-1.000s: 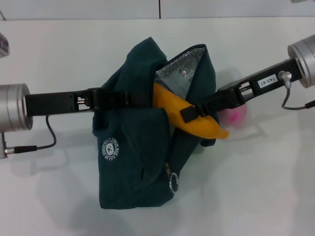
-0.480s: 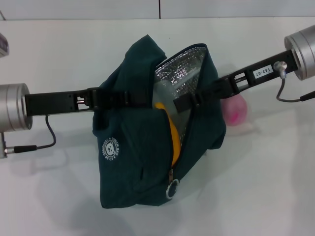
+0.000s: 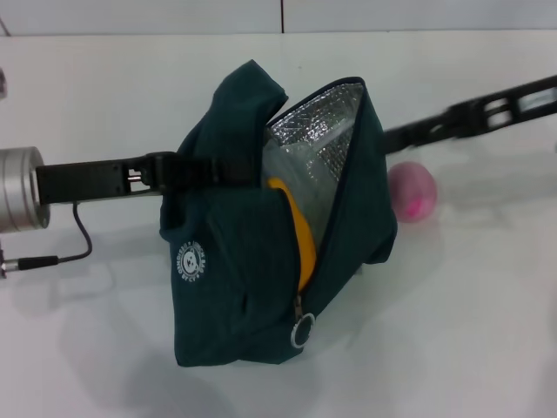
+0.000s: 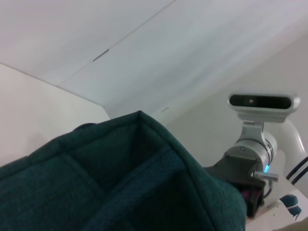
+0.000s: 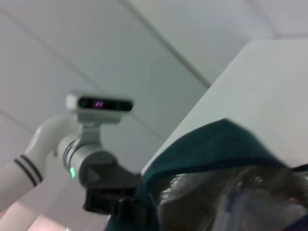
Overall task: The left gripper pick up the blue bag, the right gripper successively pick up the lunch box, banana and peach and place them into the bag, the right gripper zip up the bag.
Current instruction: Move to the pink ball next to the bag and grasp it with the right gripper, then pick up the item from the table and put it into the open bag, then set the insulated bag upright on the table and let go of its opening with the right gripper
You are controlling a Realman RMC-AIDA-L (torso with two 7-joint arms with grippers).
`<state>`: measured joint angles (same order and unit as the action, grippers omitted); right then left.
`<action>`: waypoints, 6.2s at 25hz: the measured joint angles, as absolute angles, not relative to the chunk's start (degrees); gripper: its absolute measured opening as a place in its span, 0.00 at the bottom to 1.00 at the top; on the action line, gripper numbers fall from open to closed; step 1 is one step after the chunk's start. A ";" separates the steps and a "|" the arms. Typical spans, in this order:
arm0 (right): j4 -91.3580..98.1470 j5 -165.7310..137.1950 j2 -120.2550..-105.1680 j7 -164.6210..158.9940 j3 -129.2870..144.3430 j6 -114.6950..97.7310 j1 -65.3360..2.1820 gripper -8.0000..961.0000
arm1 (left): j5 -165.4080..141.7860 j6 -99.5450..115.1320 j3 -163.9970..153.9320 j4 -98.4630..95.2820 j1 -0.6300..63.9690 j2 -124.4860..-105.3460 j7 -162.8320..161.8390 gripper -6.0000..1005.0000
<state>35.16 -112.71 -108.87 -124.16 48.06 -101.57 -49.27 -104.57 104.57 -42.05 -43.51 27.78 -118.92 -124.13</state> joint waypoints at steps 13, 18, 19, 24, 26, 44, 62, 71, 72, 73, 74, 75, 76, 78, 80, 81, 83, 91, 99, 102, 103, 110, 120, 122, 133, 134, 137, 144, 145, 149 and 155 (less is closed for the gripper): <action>43.53 -118.04 -108.13 -110.10 45.37 -97.71 -40.38 0.63 | -104.48 103.51 -40.03 -43.51 26.51 -118.62 -124.12 0.06; 43.64 -122.03 -112.11 -100.87 46.31 -88.23 -38.11 0.65 | -104.50 102.93 -40.00 -43.50 26.32 -118.61 -124.10 0.06; 43.63 -122.61 -112.88 -99.34 46.83 -86.28 -37.70 0.66 | -104.48 102.92 -39.99 -43.50 26.30 -118.59 -124.10 0.06; 43.96 -123.10 -115.30 -95.00 51.31 -76.97 -36.04 0.72 | -104.44 102.52 -39.88 -43.50 26.08 -118.50 -124.28 0.06; 43.66 -122.85 -115.38 -94.88 53.48 -74.42 -35.97 0.80 | -104.44 102.03 -39.68 -43.50 25.92 -118.42 -124.32 0.06; 37.44 -119.61 -115.76 -94.60 61.14 -66.89 -40.50 0.92 | -104.45 101.42 -38.70 -43.50 26.17 -118.00 -124.10 0.06; 45.51 -115.41 -115.71 -93.55 64.73 -67.31 -35.21 0.37 | -104.51 101.34 -37.84 -43.51 25.98 -118.04 -124.24 0.06; 62.36 -100.94 -115.27 -94.08 63.95 -74.03 -25.72 0.27 | -104.50 101.35 -37.85 -43.49 24.90 -118.04 -124.30 0.06; 63.71 -97.73 -115.26 -93.66 63.91 -75.86 -25.29 0.27 | -104.51 101.37 -37.86 -43.47 24.79 -118.04 -124.31 0.06; 64.21 -95.74 -115.27 -93.34 63.92 -77.11 -25.19 0.26 | -104.50 101.40 -37.87 -43.47 24.74 -118.07 -124.31 0.06; 64.48 -92.79 -115.27 -92.82 63.96 -79.04 -25.42 0.26 | -104.50 101.44 -37.87 -43.46 24.72 -118.13 -124.30 0.06; 64.49 -90.94 -115.29 -92.44 64.08 -80.23 -25.78 0.26 | -104.50 101.48 -37.88 -43.46 24.73 -118.19 -124.29 0.06; 64.43 -89.38 -115.33 -92.07 64.26 -81.17 -26.25 0.25 | -104.50 101.50 -37.88 -43.45 24.81 -118.23 -124.30 0.06; 63.59 -87.13 -115.51 -91.64 65.14 -82.06 -27.75 0.24 | -104.51 101.62 -37.88 -43.43 25.00 -118.31 -124.34 0.06; 61.83 -85.86 -115.67 -91.39 67.03 -82.16 -29.81 0.23 | -104.50 101.77 -37.89 -43.42 25.21 -118.36 -124.42 0.06; 61.23 -85.68 -115.68 -91.33 67.62 -82.14 -30.45 0.21 | -104.50 101.82 -37.88 -43.41 25.26 -118.38 -124.50 0.06; 59.14 -85.44 -115.76 -91.12 69.38 -82.02 -32.36 0.19 | -104.47 101.84 -37.88 -43.42 25.30 -118.38 -124.58 0.06; 52.76 -84.56 -115.93 -89.85 75.35 -81.20 -37.19 0.12 | -104.13 101.87 -37.88 -43.42 25.32 -118.39 -124.63 0.06; 52.15 -84.99 -115.86 -89.88 75.98 -79.91 -37.29 0.22 | -104.07 101.87 -37.88 -43.42 25.18 -118.39 -124.49 0.06; 51.89 -85.01 -115.79 -89.93 76.32 -79.42 -37.31 0.29 | -104.06 101.87 -37.88 -43.42 25.24 -118.39 -124.47 0.06; 51.88 -85.01 -115.77 -89.94 76.44 -79.42 -37.36 0.31 | -104.06 101.87 -37.88 -43.42 25.24 -118.39 -124.47 0.06; 51.85 -85.01 -115.62 -90.28 76.51 -79.42 -38.03 0.49 | -104.06 101.85 -37.88 -43.42 25.23 -118.37 -124.37 0.06; 52.08 -85.13 -115.12 -93.07 71.19 -79.35 -37.65 0.65 | -104.05 101.61 -37.88 -43.42 24.87 -118.28 -124.23 0.06; 51.41 -85.79 -114.79 -94.52 69.06 -78.83 -37.81 0.65 | -104.05 101.60 -37.88 -43.42 24.86 -118.35 -124.23 0.06; 53.53 -95.81 -114.37 -104.51 65.65 -74.34 -40.12 0.65 | -104.28 101.60 -37.88 -43.42 24.70 -118.47 -124.10 0.06; 53.67 -96.82 -114.52 -105.65 65.64 -74.28 -40.67 0.65 | -104.28 101.60 -37.88 -43.42 24.69 -118.47 -124.10 0.06; 54.24 -100.95 -114.64 -111.00 65.63 -74.18 -43.34 0.66 | -104.28 101.60 -37.88 -43.42 24.70 -118.48 -124.10 0.06; 58.81 -115.94 -112.90 -129.77 65.61 -76.73 -51.15 0.66 | -104.28 101.61 -37.89 -43.42 24.80 -118.48 -124.10 0.06; 59.26 -118.02 -112.35 -132.32 65.60 -77.89 -52.87 0.65 | -104.28 101.60 -37.92 -43.42 24.87 -118.48 -124.10 0.06; 57.95 -121.62 -110.34 -137.39 65.56 -82.81 -58.43 0.65 | -104.32 101.60 -38.04 -43.42 25.10 -118.48 -124.10 0.06; 55.66 -127.34 -111.25 -139.18 65.48 -84.78 -61.13 0.65 | -104.27 101.60 -38.15 -43.42 25.26 -118.65 -124.10 0.06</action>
